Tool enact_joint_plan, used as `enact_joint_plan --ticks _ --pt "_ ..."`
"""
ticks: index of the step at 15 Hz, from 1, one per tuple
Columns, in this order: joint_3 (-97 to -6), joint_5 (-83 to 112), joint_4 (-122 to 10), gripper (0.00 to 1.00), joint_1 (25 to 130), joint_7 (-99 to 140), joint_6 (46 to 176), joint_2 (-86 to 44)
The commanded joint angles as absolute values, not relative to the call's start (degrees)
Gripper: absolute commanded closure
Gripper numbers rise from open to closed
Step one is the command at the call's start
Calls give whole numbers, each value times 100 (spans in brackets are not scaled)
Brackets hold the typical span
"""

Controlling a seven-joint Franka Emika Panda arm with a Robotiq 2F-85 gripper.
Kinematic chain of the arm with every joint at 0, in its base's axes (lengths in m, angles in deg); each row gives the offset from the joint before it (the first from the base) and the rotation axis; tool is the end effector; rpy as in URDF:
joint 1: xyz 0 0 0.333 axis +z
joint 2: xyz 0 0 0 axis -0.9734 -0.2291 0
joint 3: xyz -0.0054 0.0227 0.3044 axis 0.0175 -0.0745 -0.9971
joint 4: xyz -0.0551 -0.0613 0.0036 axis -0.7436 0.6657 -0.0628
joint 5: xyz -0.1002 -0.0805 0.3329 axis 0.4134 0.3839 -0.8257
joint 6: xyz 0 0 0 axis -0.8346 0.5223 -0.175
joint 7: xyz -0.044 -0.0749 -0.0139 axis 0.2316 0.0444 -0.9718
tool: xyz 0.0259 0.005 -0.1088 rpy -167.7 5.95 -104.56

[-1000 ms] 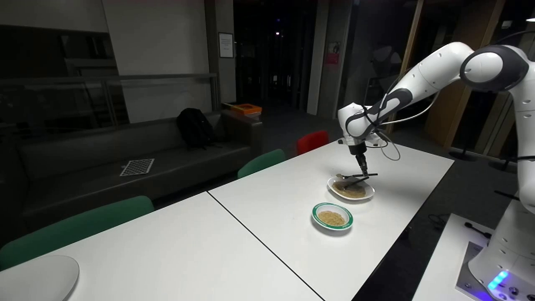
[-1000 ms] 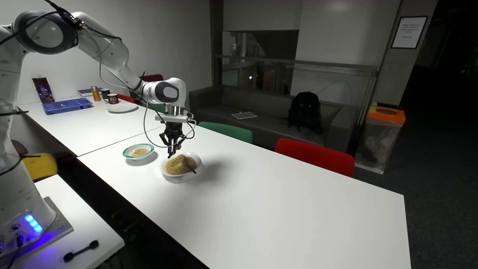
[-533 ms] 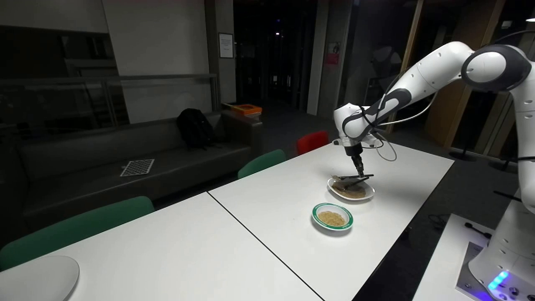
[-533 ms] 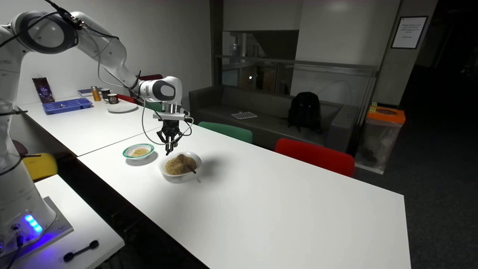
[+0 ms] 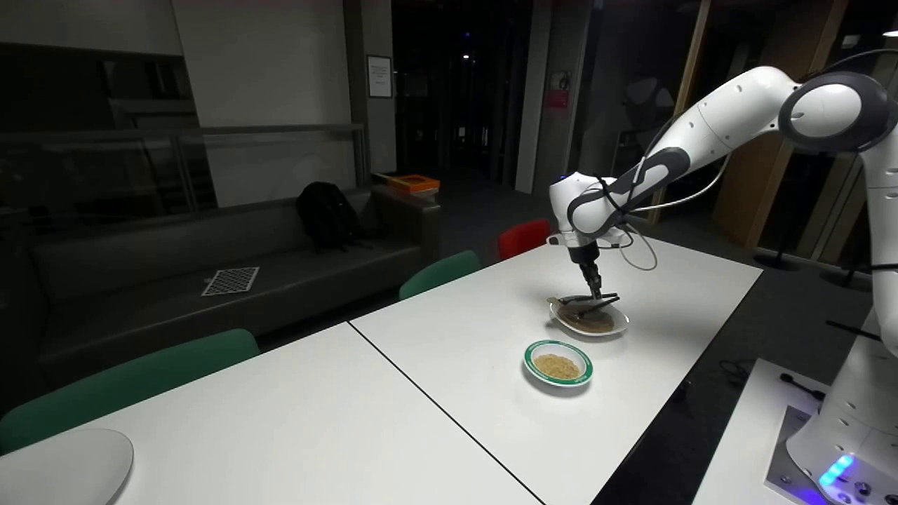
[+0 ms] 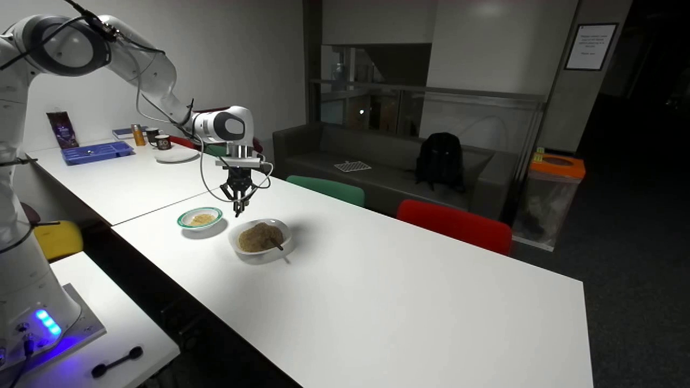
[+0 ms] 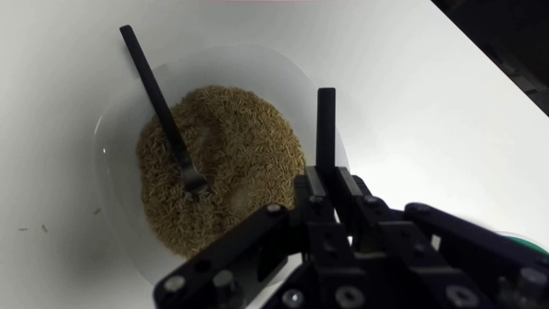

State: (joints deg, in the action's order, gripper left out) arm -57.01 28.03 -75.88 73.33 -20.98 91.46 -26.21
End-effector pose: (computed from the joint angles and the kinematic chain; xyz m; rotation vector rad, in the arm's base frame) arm 0.5433 -0.0335 0.2689 2.7584 1.1399 -0.5836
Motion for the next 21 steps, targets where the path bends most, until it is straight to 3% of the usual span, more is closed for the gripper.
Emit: enact_joint_plan --ticks 1,21 --pt "-5757 2993 -7876 97 7490 -2042 9224 -2353" --pt "-6168 3637 -8422 97 8229 -1913 9223 -2177"
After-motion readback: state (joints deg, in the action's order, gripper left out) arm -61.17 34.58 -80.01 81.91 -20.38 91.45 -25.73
